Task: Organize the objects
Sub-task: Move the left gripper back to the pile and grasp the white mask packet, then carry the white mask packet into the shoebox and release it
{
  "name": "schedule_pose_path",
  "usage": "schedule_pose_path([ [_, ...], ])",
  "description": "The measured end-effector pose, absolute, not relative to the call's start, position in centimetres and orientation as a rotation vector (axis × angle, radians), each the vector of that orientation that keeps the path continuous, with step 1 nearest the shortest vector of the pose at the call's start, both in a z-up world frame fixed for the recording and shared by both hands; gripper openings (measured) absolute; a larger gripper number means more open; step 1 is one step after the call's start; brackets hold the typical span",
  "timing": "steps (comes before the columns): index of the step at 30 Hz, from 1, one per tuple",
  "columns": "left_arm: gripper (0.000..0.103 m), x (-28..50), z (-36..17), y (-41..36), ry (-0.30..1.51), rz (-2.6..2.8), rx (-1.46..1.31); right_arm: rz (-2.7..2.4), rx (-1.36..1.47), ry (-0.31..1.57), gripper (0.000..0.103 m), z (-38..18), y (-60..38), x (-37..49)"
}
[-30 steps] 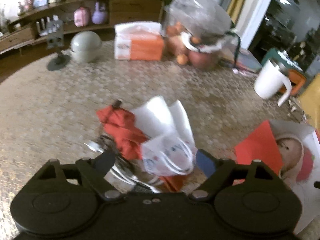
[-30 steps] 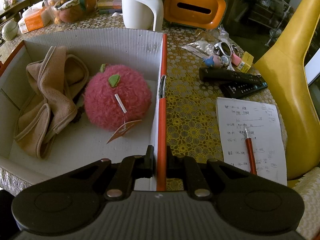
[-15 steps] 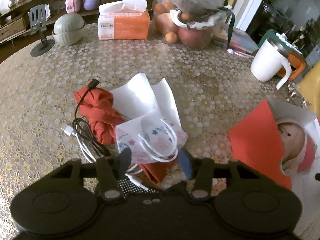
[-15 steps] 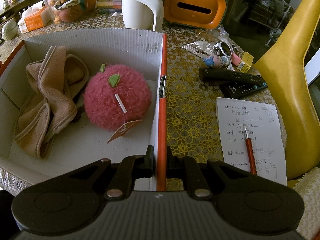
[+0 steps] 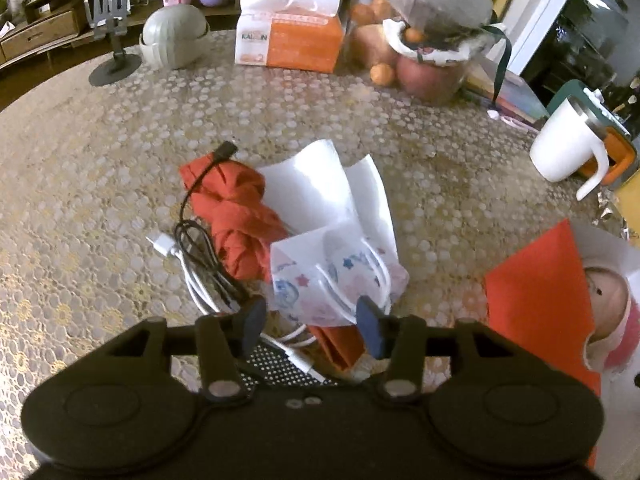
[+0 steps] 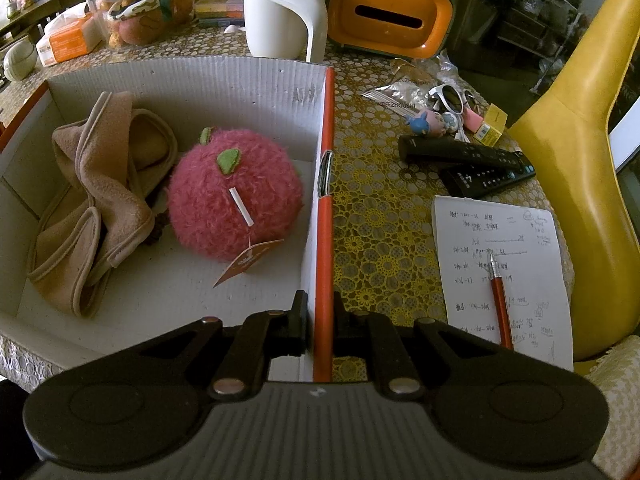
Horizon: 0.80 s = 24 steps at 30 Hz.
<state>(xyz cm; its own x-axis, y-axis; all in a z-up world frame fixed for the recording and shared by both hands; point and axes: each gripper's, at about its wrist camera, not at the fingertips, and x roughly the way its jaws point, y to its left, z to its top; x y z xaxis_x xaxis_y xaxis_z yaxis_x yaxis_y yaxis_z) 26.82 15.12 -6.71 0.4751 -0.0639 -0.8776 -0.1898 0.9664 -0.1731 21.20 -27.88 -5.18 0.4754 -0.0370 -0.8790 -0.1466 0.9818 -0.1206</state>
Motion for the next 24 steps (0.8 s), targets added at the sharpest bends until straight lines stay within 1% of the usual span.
schedule_pose_path([
  [1,0.046,26.9,-6.8,15.1,1.074,0.078,-0.271,0.068,-0.189,1.075,0.011,-5.2,-27.9,21.2],
  [3,0.041,26.8,-6.8,15.1,1.067,0.071,-0.284,0.068,-0.19,1.075,0.011,-5.2,-27.9,21.2],
  [4,0.038,26.8,-6.7,14.9,1.063,0.068,-0.28,0.068,-0.19,1.075,0.011,-5.2,-27.9,21.2],
  [5,0.031,26.9,-6.6,14.8,1.059,0.066,-0.271,0.068,-0.19,1.075,0.011,-5.2,-28.0,21.2],
  [6,0.027,26.8,-6.5,14.7,1.054,0.063,-0.263,0.069,-0.191,1.075,0.011,-5.2,-27.9,21.2],
  [7,0.026,26.8,-6.4,14.6,1.048,0.061,-0.261,0.068,-0.191,1.075,0.011,-5.2,-27.9,21.2],
  [9,0.015,26.7,-6.1,14.5,1.038,0.057,-0.262,0.068,-0.191,1.075,0.011,-5.2,-27.9,21.2],
  [11,0.011,26.7,-5.8,14.3,1.027,0.052,-0.253,0.068,-0.191,1.075,0.011,-5.1,-27.9,21.2],
  [17,0.011,27.3,-5.9,13.9,1.019,0.041,-0.255,0.068,-0.191,1.075,0.011,-5.1,-27.9,21.3],
  [19,0.007,27.4,-6.0,13.8,1.009,0.032,-0.261,0.068,-0.191,1.075,0.011,-5.1,-27.8,21.2],
  [20,0.002,27.4,-6.0,13.7,1.005,0.032,-0.263,0.069,-0.191,1.075,0.011,-5.1,-27.8,21.2],
  [21,0.001,27.4,-5.9,13.6,1.0,0.032,-0.265,0.069,-0.191,1.074,0.011,-5.1,-27.9,21.2],
  [24,0.0,27.1,-4.8,13.2,0.958,0.008,-0.268,0.069,-0.193,1.074,0.011,-5.1,-27.9,21.2],
])
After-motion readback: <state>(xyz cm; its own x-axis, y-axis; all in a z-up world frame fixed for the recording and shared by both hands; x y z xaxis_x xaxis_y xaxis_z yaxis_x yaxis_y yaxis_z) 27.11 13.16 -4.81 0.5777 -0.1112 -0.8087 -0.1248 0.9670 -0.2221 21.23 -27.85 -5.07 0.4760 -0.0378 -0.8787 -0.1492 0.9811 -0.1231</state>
